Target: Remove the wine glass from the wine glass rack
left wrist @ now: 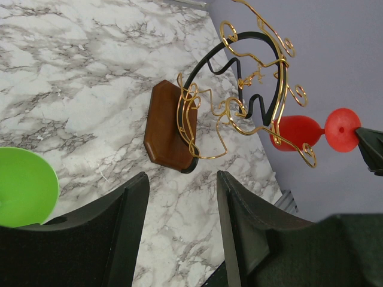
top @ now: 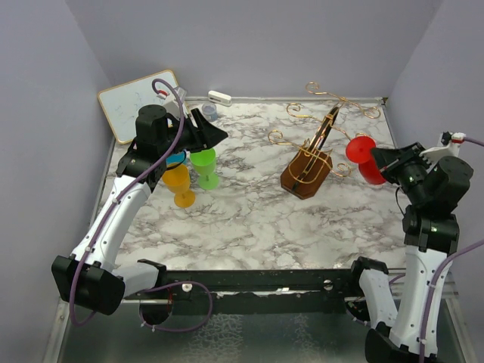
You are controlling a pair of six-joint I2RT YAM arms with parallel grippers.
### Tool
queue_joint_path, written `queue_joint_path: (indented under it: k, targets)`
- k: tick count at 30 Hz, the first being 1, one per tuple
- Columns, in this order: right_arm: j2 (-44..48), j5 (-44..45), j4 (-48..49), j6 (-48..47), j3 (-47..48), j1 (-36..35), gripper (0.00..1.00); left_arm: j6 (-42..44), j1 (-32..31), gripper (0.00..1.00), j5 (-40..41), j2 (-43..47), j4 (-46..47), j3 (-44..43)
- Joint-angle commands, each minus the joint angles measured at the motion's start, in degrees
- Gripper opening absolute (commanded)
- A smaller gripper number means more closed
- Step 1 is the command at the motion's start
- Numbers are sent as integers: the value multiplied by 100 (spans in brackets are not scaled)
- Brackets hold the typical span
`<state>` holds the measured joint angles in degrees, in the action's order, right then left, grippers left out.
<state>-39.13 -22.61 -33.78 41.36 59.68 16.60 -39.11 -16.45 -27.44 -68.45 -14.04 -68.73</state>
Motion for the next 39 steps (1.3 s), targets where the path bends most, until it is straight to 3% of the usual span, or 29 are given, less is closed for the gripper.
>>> queue_joint_path:
  k: [1, 12, 21, 26, 32, 39]
  targets:
    - [20, 125, -116, -892, 661, 19, 1, -41, 27, 52, 14, 151, 119, -56]
    - [-861, -1811, 929, -1903, 1728, -338, 1, -285, 20, 52, -79, 533, -37, -141]
    - [-1945, -2478, 792, -2581, 2993, -1116, 1, -625, 20, 52, -112, 873, -114, -88]
    - [-2673, -2060, 512, -3192, 3778, -2072, 1, -671, 20, 52, -34, 916, -297, -146]
    - [-3522, -861, 284, -4051, 4645, -3330, 1, -738, 26, 54, 137, 927, -562, -254]
    - [-3566, 1085, 800, -5397, 4007, -5033, 1, -1329, 26, 57, 479, 964, -1132, -571]
